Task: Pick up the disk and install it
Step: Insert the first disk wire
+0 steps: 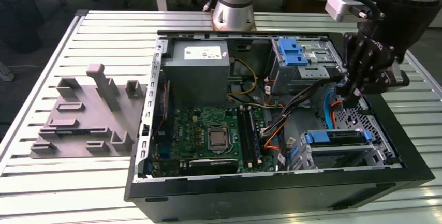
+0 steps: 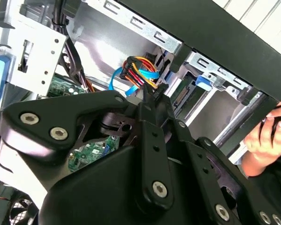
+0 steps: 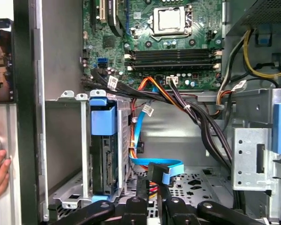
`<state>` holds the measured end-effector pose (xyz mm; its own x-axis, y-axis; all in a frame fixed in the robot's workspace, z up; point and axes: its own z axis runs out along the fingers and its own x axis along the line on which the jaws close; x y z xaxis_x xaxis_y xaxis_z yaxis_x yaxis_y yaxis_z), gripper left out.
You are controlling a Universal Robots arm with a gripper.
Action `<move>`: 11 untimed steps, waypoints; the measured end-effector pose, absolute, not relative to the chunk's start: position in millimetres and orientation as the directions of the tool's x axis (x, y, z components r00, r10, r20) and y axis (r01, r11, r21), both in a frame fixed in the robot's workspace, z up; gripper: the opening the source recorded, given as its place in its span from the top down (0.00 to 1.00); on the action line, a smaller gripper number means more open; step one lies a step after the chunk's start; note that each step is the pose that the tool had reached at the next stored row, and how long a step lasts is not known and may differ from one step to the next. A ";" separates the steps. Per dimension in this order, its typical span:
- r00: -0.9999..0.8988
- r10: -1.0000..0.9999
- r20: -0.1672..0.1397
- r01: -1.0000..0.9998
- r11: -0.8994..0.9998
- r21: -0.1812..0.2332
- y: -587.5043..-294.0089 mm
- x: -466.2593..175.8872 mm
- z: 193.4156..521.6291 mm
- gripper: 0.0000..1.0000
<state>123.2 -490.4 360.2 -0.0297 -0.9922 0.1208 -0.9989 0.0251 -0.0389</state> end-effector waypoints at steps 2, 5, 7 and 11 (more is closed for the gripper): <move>-0.030 -0.991 0.127 -0.999 0.025 -0.039 -490.4 123.2 359.6 0.76; -0.030 -0.989 0.144 -0.999 0.024 -0.040 -490.4 123.1 358.9 0.76; -0.030 -0.988 0.148 -0.999 0.024 -0.040 -490.4 123.1 357.8 0.76; -0.030 -0.988 0.149 -0.999 0.024 -0.042 -490.4 123.1 355.1 0.76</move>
